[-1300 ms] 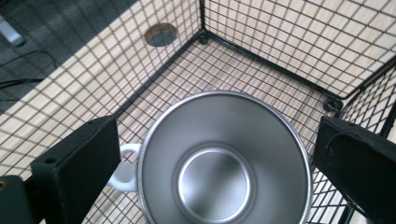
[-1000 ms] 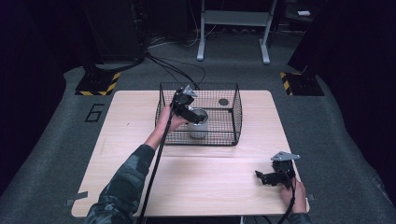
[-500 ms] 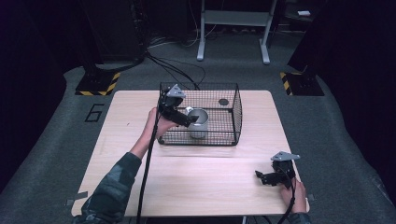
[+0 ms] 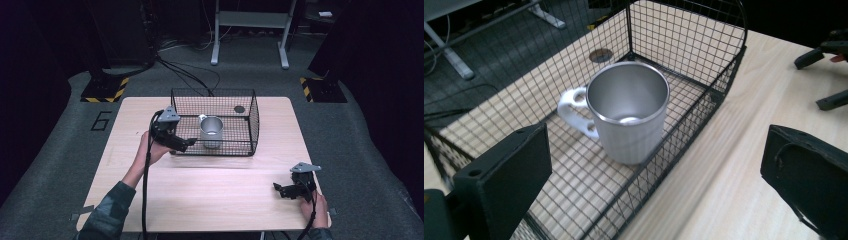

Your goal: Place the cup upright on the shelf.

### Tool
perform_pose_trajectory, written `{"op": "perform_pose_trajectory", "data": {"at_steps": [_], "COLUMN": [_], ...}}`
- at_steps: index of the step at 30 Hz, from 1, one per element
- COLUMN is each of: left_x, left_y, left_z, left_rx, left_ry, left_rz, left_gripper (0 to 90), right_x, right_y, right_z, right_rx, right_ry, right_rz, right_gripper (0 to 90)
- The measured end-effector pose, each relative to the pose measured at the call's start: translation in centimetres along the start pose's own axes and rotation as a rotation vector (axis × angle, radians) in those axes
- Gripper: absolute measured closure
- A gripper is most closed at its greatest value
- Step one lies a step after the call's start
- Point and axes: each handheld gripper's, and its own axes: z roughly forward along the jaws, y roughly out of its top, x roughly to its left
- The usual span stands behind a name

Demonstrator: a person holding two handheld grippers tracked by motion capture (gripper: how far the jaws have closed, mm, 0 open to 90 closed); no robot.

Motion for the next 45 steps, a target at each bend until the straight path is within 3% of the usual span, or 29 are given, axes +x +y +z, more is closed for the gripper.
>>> {"op": "perform_pose_trajectory", "data": {"at_steps": [8,13,18,20,24,28,29,31,35,38,45], "left_x": [-1.0,-1.0,-0.8,-0.7,-0.4,-0.2,-0.2,0.0,0.3,0.2,0.2], "left_y": [-4.9,-8.7,-13.0,-13.8,-17.7,-20.4,-20.4,-22.0,-22.9,-23.0,-23.0], "left_z": [-3.2,-4.6,-5.3,-5.4,-5.4,-5.4,-5.4,-5.2,-4.8,-4.3,-4.3], "left_rx": [-0.001,0.024,0.049,0.055,0.093,0.107,0.107,0.126,0.150,0.188,0.188], "left_ry": [0.051,0.089,0.134,0.142,0.170,0.211,0.211,0.248,0.267,0.291,0.286], "left_rz": [-0.034,-0.086,-0.160,-0.169,-0.251,-0.300,-0.300,-0.321,-0.332,-0.306,-0.307], "left_gripper": [0.0,0.0,0.0,0.0,0.0,0.0,0.0,0.0,0.0,0.0,0.0], "right_x": [0.0,0.0,0.0,0.0,0.0,0.0,0.0,0.0,0.0,0.0,0.1], "right_y": [0.0,0.0,0.0,0.0,0.0,0.0,0.0,0.0,0.0,0.0,0.0], "right_z": [0.0,0.0,0.0,0.0,0.0,0.0,0.0,0.0,0.0,0.0,0.0], "right_rx": [0.000,0.000,0.000,0.000,0.000,0.000,0.000,0.000,0.000,-0.001,-0.008], "right_ry": [-0.001,-0.001,-0.002,-0.002,-0.002,-0.002,-0.002,-0.002,-0.002,-0.002,-0.006], "right_rz": [0.000,0.001,0.000,0.000,0.001,0.001,0.001,0.001,0.001,0.001,0.005], "right_gripper": [0.0,0.0,0.0,0.0,0.0,0.0,0.0,0.0,0.0,0.0,0.0]}}
